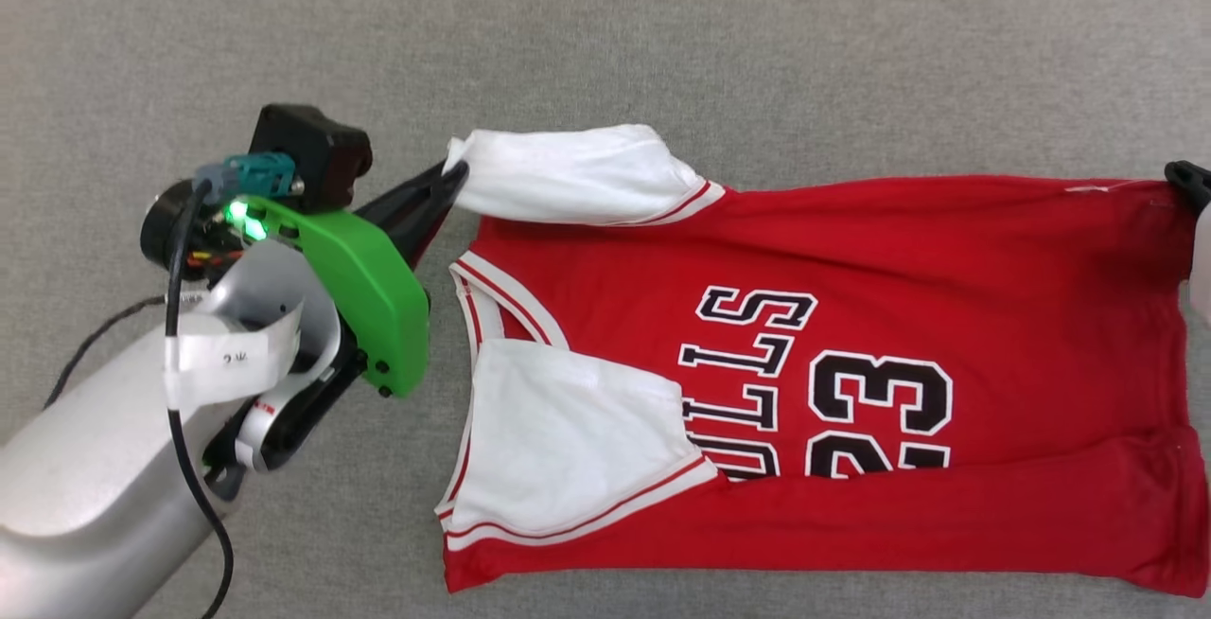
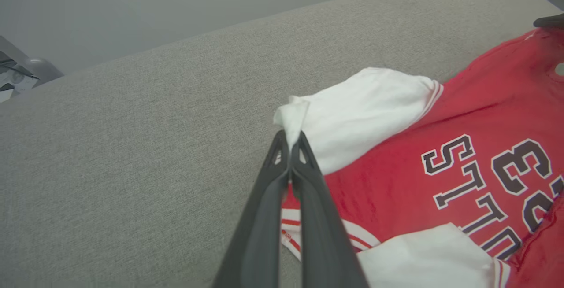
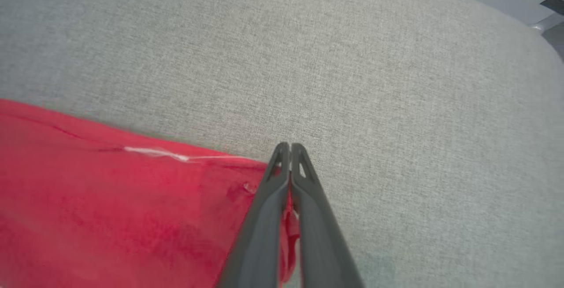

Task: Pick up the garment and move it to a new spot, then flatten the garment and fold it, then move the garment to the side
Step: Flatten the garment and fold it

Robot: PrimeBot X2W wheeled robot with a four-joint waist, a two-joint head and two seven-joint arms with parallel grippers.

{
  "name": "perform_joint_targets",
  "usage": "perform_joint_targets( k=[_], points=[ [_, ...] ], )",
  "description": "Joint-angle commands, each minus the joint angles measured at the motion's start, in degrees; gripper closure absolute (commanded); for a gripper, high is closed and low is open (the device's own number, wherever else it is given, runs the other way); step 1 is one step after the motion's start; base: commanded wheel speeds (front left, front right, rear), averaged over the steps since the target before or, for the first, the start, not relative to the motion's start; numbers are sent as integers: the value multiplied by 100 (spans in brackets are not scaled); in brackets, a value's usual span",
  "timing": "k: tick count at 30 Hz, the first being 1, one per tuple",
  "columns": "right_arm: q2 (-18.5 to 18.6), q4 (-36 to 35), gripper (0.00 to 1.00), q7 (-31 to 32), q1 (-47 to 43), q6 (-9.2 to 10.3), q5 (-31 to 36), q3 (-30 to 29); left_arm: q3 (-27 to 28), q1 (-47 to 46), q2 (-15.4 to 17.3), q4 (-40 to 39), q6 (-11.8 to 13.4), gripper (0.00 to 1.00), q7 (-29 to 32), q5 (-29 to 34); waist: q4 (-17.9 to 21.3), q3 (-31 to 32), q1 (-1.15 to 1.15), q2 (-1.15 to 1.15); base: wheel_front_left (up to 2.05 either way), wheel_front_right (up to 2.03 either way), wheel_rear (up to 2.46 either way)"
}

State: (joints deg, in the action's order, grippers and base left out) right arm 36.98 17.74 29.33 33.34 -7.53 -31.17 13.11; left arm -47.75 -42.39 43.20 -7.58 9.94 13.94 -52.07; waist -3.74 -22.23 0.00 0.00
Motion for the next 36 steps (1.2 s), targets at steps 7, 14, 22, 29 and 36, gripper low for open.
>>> perform_joint_targets(
  k=[7,14,22,29,36],
  points=[
    [23,-283,100,-406,-773,4,-371,-350,-55,598,167,-198,169,100,-151,-129,-60,703,0,0,0,0,0],
    [-51,-628,100,-536,-1788,4,-599,-613,-403,1326,382,-534,358,100,-70,-159,-157,991,0,0,0,0,0],
    [-61,-1055,100,-431,-2782,4,-891,-826,-781,1854,354,-516,425,100,12,-198,-223,1107,0,0,0,0,0],
    [60,-1382,100,-130,-3197,4,-1017,-803,-1031,1942,71,48,218,100,25,-208,-217,1123,0,0,0,0,0],
    [145,-1396,100,-112,-3371,4,-873,-547,-1185,2011,-86,413,51,97,40,-250,-211,1108,0,0,0,0,0]
  ],
)
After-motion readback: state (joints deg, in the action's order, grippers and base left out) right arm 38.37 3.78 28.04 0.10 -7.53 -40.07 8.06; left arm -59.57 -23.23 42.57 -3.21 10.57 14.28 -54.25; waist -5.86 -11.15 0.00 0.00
